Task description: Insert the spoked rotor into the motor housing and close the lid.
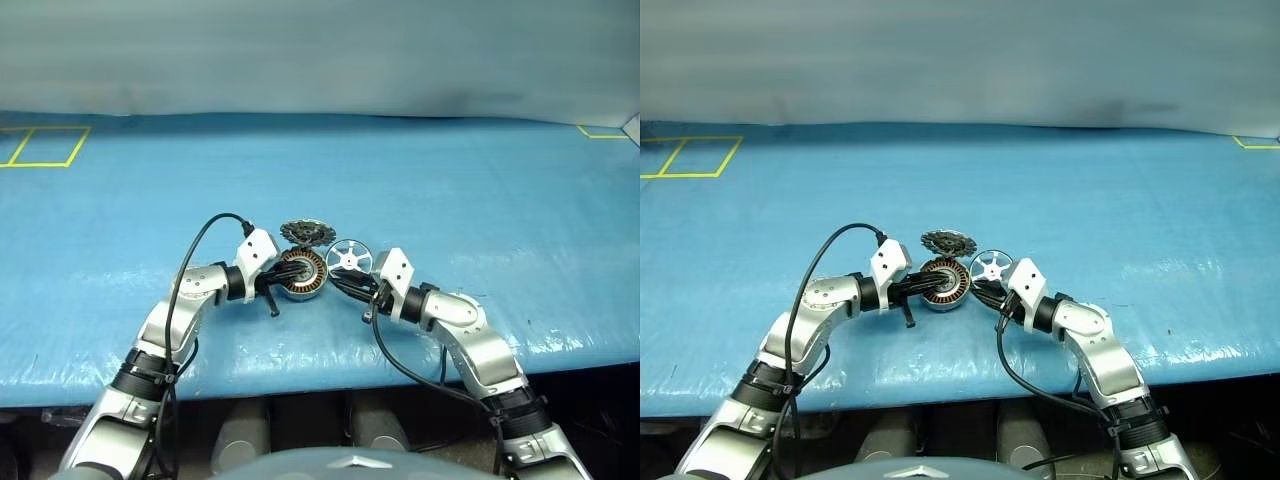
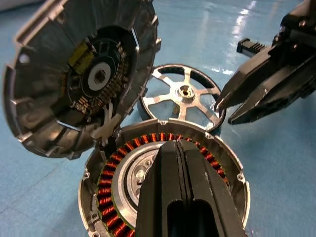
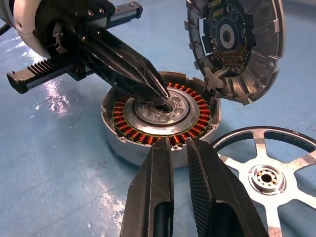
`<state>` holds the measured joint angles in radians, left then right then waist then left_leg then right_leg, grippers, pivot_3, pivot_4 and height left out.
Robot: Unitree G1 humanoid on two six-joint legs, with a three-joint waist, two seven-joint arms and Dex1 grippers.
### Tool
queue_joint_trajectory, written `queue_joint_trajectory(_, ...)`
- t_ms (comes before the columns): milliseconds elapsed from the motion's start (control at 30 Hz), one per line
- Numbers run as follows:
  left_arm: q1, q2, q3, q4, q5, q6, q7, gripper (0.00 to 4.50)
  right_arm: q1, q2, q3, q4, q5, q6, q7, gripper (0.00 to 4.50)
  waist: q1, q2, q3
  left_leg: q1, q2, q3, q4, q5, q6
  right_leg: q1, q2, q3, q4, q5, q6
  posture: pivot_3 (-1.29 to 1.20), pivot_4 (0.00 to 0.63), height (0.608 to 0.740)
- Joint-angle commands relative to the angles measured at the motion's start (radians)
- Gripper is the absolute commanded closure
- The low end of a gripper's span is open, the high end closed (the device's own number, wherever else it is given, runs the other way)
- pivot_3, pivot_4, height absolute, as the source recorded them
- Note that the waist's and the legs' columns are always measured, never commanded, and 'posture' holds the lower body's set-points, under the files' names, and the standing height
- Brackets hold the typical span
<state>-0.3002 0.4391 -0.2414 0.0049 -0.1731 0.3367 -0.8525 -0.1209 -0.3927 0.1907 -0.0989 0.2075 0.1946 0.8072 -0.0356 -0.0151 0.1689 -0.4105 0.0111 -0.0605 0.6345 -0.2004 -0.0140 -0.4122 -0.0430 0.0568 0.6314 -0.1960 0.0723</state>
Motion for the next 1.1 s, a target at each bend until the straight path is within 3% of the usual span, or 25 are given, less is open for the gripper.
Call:
queue_joint_trajectory(33,-0.026,0.004,-0.011,0.01,0.034,-0.022,0.01,4.5,-0.001,0.004,-0.001,-0.028,0.004,-0.023,-0.002,3.92,0.001,0.0,0.0,0.0,0.0,0.0,0.0,0.0,0.0,0.0,0.0,0.0,0.0,0.0,0.0,0.0,0.15,0.74)
queue_joint_trajectory(533,-0.025,0.008,-0.032,-0.002,0.038,-0.008,-0.032,4.5,-0.004,0.019,0.0,-0.025,0.006,-0.029,-0.01,3.92,0.0,0.0,0.0,0.0,0.0,0.0,0.0,0.0,0.0,0.0,0.0,0.0,0.0,0.0,0.0,0.0,0.15,0.74)
queue_joint_trajectory(700,-0.037,0.08,-0.094,-0.016,0.106,-0.005,-0.085,4.5,0.0,0.024,0.001,-0.024,0.001,-0.031,-0.015,3.92,0.0,0.0,0.0,0.001,0.0,0.0,0.0,0.0,0.0,0.0,0.0,0.0,0.0,0.0,0.0,0.0,0.15,0.74)
queue_joint_trajectory(933,-0.05,0.093,-0.094,0.003,0.127,0.015,-0.062,4.5,0.002,0.026,0.002,-0.024,-0.003,-0.033,-0.025,3.92,0.0,0.0,-0.001,0.001,0.0,0.0,0.0,0.0,0.0,0.001,0.0,0.0,0.0,0.0,0.0,0.0,0.15,0.74)
queue_joint_trajectory(1100,-0.038,-0.005,0.049,-0.037,-0.044,-0.015,-0.03,4.5,0.001,0.024,0.004,-0.021,-0.009,-0.034,-0.027,3.92,0.0,0.0,0.0,0.001,0.0,0.0,0.001,0.0,0.0,0.001,0.0,0.0,0.001,0.0,0.0,0.0,0.15,0.74)
